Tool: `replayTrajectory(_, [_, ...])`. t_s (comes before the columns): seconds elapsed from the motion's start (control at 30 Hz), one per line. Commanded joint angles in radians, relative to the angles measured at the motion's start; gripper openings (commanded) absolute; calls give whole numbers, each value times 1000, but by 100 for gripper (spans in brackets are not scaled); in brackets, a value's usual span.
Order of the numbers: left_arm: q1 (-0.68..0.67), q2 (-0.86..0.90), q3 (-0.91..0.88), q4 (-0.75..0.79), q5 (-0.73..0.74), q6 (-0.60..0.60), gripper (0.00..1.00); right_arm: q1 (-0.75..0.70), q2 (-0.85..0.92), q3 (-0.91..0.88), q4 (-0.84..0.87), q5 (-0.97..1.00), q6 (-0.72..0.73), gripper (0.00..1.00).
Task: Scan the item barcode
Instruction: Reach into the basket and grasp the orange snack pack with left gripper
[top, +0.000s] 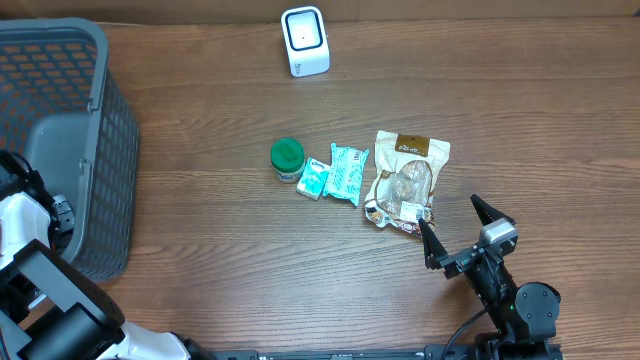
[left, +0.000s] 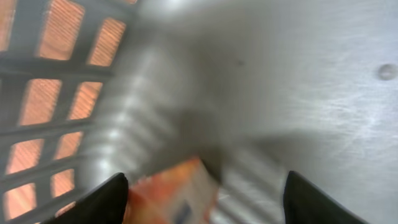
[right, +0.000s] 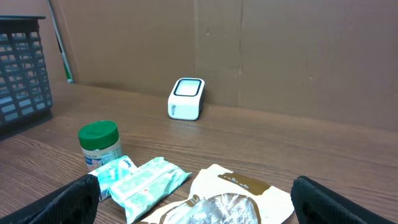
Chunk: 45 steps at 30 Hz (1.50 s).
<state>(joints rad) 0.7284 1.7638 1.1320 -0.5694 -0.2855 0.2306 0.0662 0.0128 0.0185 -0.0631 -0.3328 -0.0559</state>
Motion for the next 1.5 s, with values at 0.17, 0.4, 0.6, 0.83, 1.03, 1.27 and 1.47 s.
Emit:
replayTrajectory(0.17, [3, -2, -4, -2, 228, -27, 4, -2, -8, -10, 6, 6, 4, 100])
replayTrajectory(0.4, [2, -14, -2, -14, 233, -110, 4, -2, -8, -10, 6, 6, 4, 100])
replayTrajectory(0.6, [3, -46, 82, -88, 231, -161, 81, -2, -8, -10, 6, 6, 4, 100])
replayTrajectory(0.83, [8, -50, 166, -217, 159, -198, 100, -2, -8, -10, 6, 6, 4, 100])
replayTrajectory(1.03, [40, -49, 164, -296, -39, -344, 100, -2, -8, -10, 6, 6, 4, 100])
replayTrajectory(1.27, [130, -49, 124, -292, -49, -412, 99, -2, -8, -10, 6, 6, 4, 100])
replayTrajectory(1.47, [158, -44, 107, -249, 51, -411, 81, -2, -8, -10, 6, 6, 4, 100])
